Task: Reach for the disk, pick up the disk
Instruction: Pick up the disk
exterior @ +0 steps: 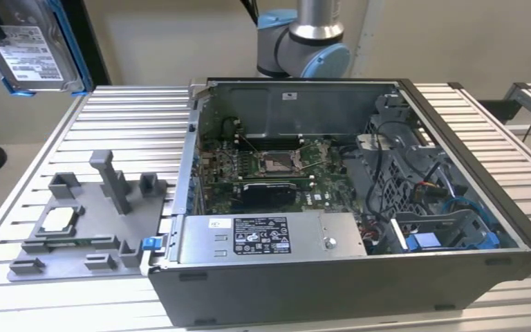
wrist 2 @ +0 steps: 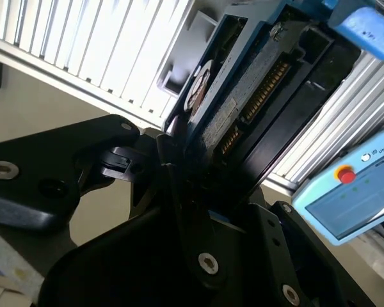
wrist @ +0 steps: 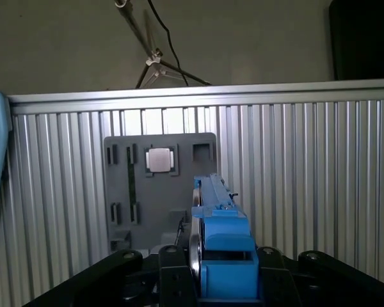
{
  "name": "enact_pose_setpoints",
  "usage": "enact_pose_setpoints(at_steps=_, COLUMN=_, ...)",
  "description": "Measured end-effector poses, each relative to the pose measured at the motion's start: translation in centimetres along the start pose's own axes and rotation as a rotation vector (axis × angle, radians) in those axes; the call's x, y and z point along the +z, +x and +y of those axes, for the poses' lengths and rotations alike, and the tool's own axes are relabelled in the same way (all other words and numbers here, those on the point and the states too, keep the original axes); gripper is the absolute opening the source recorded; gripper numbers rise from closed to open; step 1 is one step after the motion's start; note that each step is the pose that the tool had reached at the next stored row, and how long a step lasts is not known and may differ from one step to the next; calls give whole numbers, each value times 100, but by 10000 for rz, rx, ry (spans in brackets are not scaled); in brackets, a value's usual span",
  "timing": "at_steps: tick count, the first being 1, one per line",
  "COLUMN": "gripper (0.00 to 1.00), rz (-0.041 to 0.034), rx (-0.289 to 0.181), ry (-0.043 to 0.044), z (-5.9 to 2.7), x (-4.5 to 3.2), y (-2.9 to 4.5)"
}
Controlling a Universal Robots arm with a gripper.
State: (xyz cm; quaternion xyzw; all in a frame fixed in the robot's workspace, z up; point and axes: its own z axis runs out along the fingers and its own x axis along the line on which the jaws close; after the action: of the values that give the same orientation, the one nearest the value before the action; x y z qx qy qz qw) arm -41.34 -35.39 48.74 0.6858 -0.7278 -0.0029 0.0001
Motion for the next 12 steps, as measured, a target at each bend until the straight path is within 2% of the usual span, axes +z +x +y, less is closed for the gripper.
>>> enact_pose_setpoints(at_steps=12, gripper=0, rz=0, rx=0, ry=-3, z=-273, x=-2, y=-16)
